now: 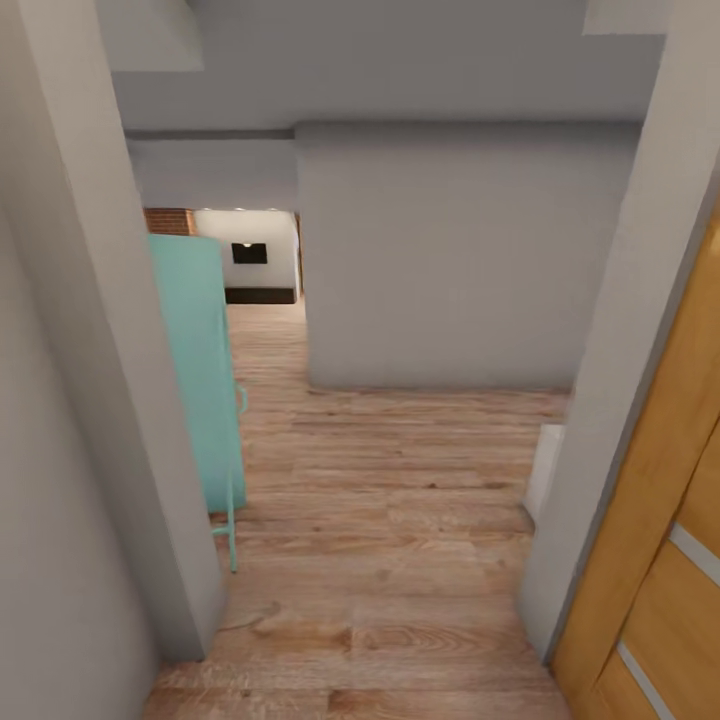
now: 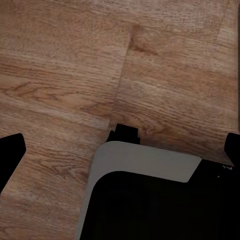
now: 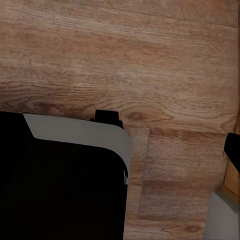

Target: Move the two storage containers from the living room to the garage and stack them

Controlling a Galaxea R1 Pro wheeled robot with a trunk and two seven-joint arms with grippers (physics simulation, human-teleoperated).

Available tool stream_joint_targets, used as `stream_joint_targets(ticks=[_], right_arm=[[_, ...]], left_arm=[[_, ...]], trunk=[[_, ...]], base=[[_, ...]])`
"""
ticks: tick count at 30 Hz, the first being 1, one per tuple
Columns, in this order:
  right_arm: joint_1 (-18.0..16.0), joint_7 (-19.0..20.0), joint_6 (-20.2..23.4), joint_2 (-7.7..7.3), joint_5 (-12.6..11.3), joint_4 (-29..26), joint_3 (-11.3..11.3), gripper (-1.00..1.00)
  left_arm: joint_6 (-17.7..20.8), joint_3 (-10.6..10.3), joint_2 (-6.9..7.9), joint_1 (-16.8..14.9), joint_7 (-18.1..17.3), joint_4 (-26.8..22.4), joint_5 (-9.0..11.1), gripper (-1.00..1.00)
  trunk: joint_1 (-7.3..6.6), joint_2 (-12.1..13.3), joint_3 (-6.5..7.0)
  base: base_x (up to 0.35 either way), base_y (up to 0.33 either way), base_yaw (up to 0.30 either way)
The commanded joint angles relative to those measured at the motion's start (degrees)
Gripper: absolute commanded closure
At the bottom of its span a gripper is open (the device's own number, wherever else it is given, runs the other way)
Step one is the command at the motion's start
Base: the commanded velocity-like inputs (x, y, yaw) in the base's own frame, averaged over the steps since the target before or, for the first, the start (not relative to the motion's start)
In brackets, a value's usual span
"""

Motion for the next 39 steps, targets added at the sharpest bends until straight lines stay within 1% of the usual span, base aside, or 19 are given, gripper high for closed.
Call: stream_joint_targets(ticks=[1,19,39], right_arm=[[-0.07,-0.03,-0.38,0.02,-0.55,0.18,0.49,-1.00],[-0.07,-0.04,-0.40,0.05,-0.87,0.18,0.16,-1.00],[-0.07,-0.04,-0.34,0.11,-0.57,0.18,0.38,-1.00]], left_arm=[[-0.17,-0.12,-0.01,-0.04,0.08,0.04,0.40,-1.00],[-0.02,-0.12,-0.08,-0.04,0.08,0.04,0.41,-1.00],[0.12,-0.12,-0.09,-0.04,0.08,0.04,0.35,-1.00]], trunk=[[0.03,-0.03,-0.06],[0.03,-0.03,-0.06],[0.03,-0.03,-0.06]], base=[[0.322,0.000,0.000],[0.322,0.000,0.000],[0.322,0.000,0.000]])
